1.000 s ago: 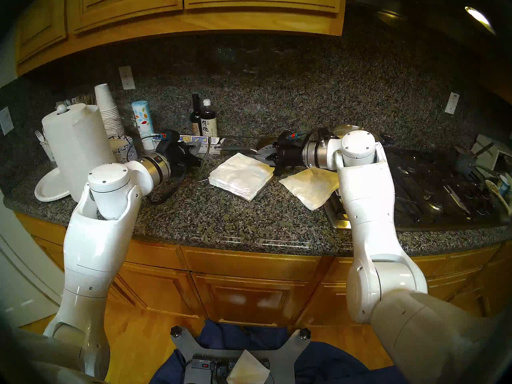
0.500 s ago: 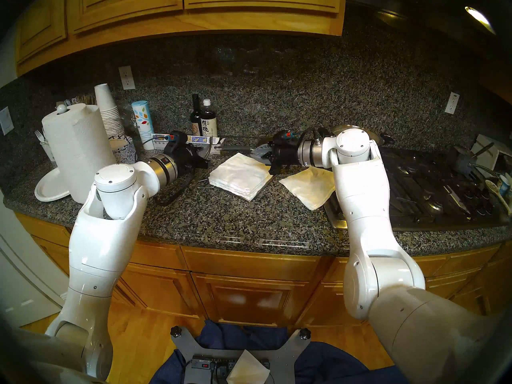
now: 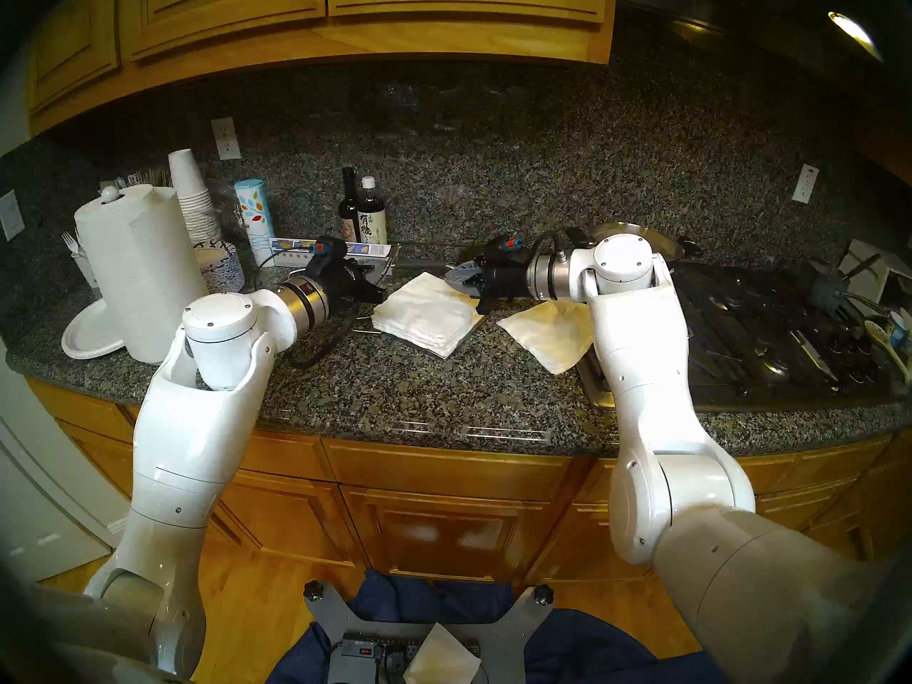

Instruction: Take napkin out of napkin holder

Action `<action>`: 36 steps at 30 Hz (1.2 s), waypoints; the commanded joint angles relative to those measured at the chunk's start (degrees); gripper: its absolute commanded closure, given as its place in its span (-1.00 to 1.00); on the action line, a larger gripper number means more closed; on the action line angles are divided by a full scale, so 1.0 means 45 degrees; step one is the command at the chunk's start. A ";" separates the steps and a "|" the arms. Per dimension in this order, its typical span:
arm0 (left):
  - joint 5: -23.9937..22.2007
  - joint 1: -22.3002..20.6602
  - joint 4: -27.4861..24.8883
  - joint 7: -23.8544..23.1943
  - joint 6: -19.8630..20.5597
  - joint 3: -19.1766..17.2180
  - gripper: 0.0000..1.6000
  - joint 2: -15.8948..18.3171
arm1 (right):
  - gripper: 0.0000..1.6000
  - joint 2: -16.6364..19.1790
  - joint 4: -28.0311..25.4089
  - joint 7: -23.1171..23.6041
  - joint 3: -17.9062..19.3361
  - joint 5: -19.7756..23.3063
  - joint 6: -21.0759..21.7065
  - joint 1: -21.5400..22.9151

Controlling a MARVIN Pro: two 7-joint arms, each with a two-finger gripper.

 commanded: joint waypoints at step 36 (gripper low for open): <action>-0.0417 -0.0098 -0.2008 0.0099 -0.0098 -0.0779 1.00 -0.0100 | 0.29 0.0623 -0.1058 0.0253 0.0468 -0.0074 0.0126 -0.0131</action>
